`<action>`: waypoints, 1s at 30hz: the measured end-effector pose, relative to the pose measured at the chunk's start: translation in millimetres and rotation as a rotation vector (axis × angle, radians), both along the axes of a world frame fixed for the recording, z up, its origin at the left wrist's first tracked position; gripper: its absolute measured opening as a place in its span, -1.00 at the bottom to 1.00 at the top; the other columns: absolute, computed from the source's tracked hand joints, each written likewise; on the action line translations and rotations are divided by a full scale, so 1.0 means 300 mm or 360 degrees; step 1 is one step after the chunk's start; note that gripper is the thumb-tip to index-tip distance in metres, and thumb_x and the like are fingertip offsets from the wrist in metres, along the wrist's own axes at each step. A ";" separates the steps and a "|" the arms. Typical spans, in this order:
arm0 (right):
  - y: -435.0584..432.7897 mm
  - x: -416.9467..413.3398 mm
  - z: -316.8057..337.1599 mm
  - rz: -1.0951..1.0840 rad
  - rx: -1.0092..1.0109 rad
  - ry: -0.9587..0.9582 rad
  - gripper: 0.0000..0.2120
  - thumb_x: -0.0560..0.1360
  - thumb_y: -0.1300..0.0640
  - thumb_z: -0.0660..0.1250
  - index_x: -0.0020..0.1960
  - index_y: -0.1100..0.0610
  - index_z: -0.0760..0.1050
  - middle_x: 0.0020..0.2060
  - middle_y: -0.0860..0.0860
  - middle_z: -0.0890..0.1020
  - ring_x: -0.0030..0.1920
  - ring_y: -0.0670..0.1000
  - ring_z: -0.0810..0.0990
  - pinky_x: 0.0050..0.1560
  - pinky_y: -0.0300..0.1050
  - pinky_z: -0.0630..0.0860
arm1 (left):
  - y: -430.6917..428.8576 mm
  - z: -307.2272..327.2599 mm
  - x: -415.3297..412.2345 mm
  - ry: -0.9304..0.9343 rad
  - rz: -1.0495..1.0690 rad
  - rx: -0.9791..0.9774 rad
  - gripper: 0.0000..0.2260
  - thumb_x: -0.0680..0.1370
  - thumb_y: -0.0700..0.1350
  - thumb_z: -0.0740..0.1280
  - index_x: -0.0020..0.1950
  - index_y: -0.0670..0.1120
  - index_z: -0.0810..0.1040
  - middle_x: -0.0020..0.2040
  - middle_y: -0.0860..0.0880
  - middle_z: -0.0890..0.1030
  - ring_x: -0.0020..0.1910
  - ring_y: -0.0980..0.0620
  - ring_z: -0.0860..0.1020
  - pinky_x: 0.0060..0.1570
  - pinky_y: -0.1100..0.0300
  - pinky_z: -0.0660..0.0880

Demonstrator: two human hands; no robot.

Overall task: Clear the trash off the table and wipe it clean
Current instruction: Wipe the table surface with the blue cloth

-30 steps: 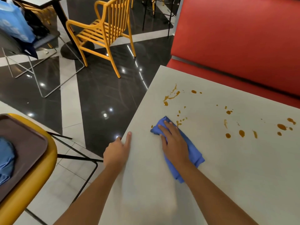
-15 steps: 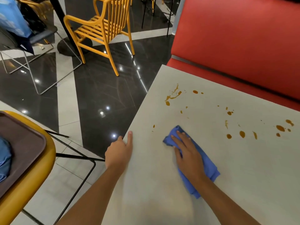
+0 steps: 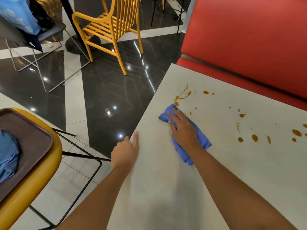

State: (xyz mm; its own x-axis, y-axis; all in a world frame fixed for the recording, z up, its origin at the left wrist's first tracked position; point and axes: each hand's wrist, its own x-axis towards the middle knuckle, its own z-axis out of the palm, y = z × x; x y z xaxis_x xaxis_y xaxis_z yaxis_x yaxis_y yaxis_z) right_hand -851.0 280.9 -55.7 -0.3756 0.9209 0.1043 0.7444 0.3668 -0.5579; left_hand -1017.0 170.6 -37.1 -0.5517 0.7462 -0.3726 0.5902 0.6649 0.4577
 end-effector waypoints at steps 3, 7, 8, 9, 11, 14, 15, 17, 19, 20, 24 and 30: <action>-0.012 0.075 0.014 -0.0099 -0.0020 -0.0054 -0.64 0.59 0.16 0.17 0.38 0.07 0.35 0.42 0.01 0.32 0.44 0.02 0.24 0.39 -0.14 0.24 | 0.001 -0.006 -0.002 -0.0001 -0.0006 0.0001 -0.38 0.58 0.25 -0.12 0.28 -0.19 0.42 0.05 -0.15 0.58 0.08 -0.18 0.51 0.07 0.02 0.42; -0.089 0.133 0.013 -0.0180 -0.0043 -0.0089 -0.64 0.59 0.16 0.17 0.39 0.06 0.35 0.43 -0.01 0.30 0.46 0.02 0.20 0.38 -0.20 0.19 | 0.003 -0.014 -0.004 0.0026 0.0004 0.0000 -0.38 0.58 0.25 -0.12 0.26 -0.19 0.43 0.00 -0.14 0.59 0.03 -0.17 0.53 0.01 0.03 0.45; -0.113 0.127 0.007 -0.0191 -0.0027 -0.0108 -0.64 0.59 0.17 0.18 0.38 0.06 0.36 0.43 -0.01 0.30 0.46 0.03 0.21 0.35 -0.25 0.18 | 0.003 -0.014 -0.003 0.0035 0.0007 0.0005 -0.38 0.58 0.24 -0.12 0.26 -0.20 0.43 0.00 -0.14 0.59 0.03 -0.17 0.53 0.00 0.04 0.44; -0.137 0.114 0.001 -0.0195 0.0003 -0.0120 -0.65 0.58 0.18 0.19 0.36 0.06 0.38 0.42 0.00 0.33 0.45 0.05 0.23 0.32 -0.27 0.20 | 0.004 -0.016 -0.002 0.0047 0.0008 0.0007 -0.38 0.58 0.24 -0.12 0.25 -0.20 0.43 -0.02 -0.14 0.59 0.02 -0.18 0.53 -0.01 0.04 0.44; -0.178 0.067 -0.010 -0.0166 0.0105 -0.0113 -0.67 0.55 0.18 0.19 0.30 0.07 0.46 0.36 0.03 0.42 0.38 0.09 0.36 0.26 -0.20 0.34 | 0.006 -0.015 0.000 0.0075 -0.0003 0.0000 -0.39 0.58 0.23 -0.12 0.25 -0.20 0.43 -0.05 -0.13 0.59 0.00 -0.17 0.54 -0.05 0.06 0.43; -0.194 -0.036 -0.011 -0.0043 0.0215 -0.0100 -0.65 0.50 0.12 0.13 0.20 0.09 0.54 0.24 0.07 0.55 0.24 0.13 0.52 0.07 -0.13 0.53 | 0.009 -0.014 0.004 0.0110 -0.0009 -0.0008 -0.42 0.59 0.22 -0.10 0.22 -0.20 0.45 -0.06 -0.14 0.58 0.00 -0.17 0.53 -0.11 0.09 0.38; -0.184 -0.070 -0.008 -0.0004 0.0225 -0.0106 -0.65 0.49 0.11 0.11 0.18 0.09 0.56 0.21 0.07 0.57 0.21 0.14 0.54 0.02 -0.11 0.55 | 0.010 -0.013 0.004 0.0113 -0.0003 -0.0013 -0.44 0.59 0.22 -0.09 0.19 -0.19 0.46 -0.09 -0.13 0.58 -0.01 -0.18 0.53 -0.12 0.10 0.37; -0.146 -0.124 -0.005 0.0053 0.0250 -0.0119 -0.66 0.49 0.10 0.11 0.14 0.10 0.58 0.17 0.08 0.59 0.17 0.14 0.58 -0.04 -0.11 0.58 | 0.012 -0.012 0.005 0.0116 0.0003 -0.0009 -0.47 0.59 0.21 -0.09 0.09 -0.16 0.47 -0.23 -0.06 0.53 -0.10 -0.15 0.53 -0.13 0.10 0.42; -0.093 -0.156 -0.007 0.0093 0.0212 -0.0075 -0.69 0.51 0.13 0.15 0.16 0.12 0.56 0.20 0.10 0.57 0.20 0.16 0.55 0.01 -0.07 0.57 | 0.013 -0.015 0.003 0.0127 0.0011 -0.0018 -0.46 0.59 0.22 -0.09 0.14 -0.15 0.48 -0.28 -0.03 0.49 -0.12 -0.13 0.52 -0.12 0.08 0.44; -0.065 -0.164 -0.009 0.0095 0.0164 -0.0030 -0.70 0.53 0.16 0.18 0.20 0.13 0.54 0.24 0.11 0.54 0.25 0.16 0.50 0.08 -0.03 0.54 | 0.012 -0.019 0.003 0.0129 0.0015 -0.0019 -0.44 0.58 0.23 -0.09 0.21 -0.14 0.47 -0.23 -0.05 0.52 -0.08 -0.14 0.54 -0.11 0.08 0.44; 0.047 -0.141 -0.003 0.0041 0.0033 -0.0003 -0.67 0.59 0.14 0.16 0.35 0.08 0.41 0.40 0.02 0.36 0.42 0.04 0.28 0.30 -0.13 0.33 | 0.009 -0.032 0.001 0.0100 0.0020 0.0001 -0.40 0.56 0.27 -0.12 0.21 -0.13 0.47 -0.15 -0.08 0.57 -0.01 -0.16 0.55 -0.02 0.03 0.49; 0.090 0.021 0.012 -0.0155 -0.0023 -0.0056 -0.64 0.61 0.13 0.13 0.40 0.07 0.33 0.43 0.00 0.29 0.45 -0.01 0.21 0.35 -0.30 0.14 | 0.010 -0.029 0.000 0.0094 0.0004 -0.0010 -0.37 0.57 0.27 -0.12 0.37 -0.12 0.38 0.03 -0.13 0.61 0.08 -0.17 0.54 0.02 0.03 0.45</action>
